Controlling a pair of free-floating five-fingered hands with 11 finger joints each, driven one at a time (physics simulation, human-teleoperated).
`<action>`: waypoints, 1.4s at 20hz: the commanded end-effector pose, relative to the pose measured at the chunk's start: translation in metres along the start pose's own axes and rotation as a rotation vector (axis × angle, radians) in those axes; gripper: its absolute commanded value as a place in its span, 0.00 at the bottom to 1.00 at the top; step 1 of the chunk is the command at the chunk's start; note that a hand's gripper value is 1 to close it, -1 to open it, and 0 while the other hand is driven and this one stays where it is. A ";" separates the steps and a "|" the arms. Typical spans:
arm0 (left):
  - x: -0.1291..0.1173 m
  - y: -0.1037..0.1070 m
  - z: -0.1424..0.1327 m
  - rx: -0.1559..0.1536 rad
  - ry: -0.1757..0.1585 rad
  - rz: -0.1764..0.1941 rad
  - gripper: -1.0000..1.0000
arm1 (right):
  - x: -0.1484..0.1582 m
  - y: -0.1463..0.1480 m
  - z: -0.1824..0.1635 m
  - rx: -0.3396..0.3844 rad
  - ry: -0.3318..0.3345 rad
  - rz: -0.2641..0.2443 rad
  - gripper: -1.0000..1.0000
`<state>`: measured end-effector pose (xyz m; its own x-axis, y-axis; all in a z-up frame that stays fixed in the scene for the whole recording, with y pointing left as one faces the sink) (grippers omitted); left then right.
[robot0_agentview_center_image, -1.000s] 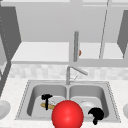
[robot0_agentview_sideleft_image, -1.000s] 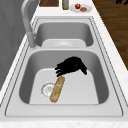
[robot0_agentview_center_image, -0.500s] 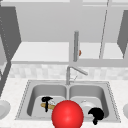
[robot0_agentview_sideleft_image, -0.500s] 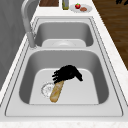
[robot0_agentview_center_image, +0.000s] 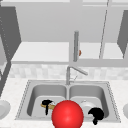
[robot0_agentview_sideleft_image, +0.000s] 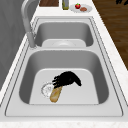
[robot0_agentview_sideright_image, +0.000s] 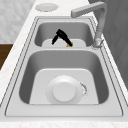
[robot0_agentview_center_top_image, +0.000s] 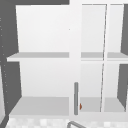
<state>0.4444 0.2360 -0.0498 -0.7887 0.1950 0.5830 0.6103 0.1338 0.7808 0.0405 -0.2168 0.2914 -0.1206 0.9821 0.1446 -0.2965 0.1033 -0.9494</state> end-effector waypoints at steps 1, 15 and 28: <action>-0.013 -0.010 0.003 -0.052 0.017 0.019 0.00 | 0.000 0.000 0.000 0.000 0.000 0.000 0.50; -0.055 -0.008 0.004 -0.015 0.004 -0.025 0.00 | 0.000 0.000 0.000 0.000 0.000 0.000 0.50; -0.084 -0.021 0.011 -0.025 0.024 0.027 0.00 | 0.000 0.000 0.000 0.000 0.000 0.000 0.50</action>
<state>0.4847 0.2273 -0.1037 -0.8109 0.1919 0.5528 0.5791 0.1274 0.8052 0.0405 -0.2168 0.2914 -0.1206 0.9821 0.1446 -0.2965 0.1034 -0.9494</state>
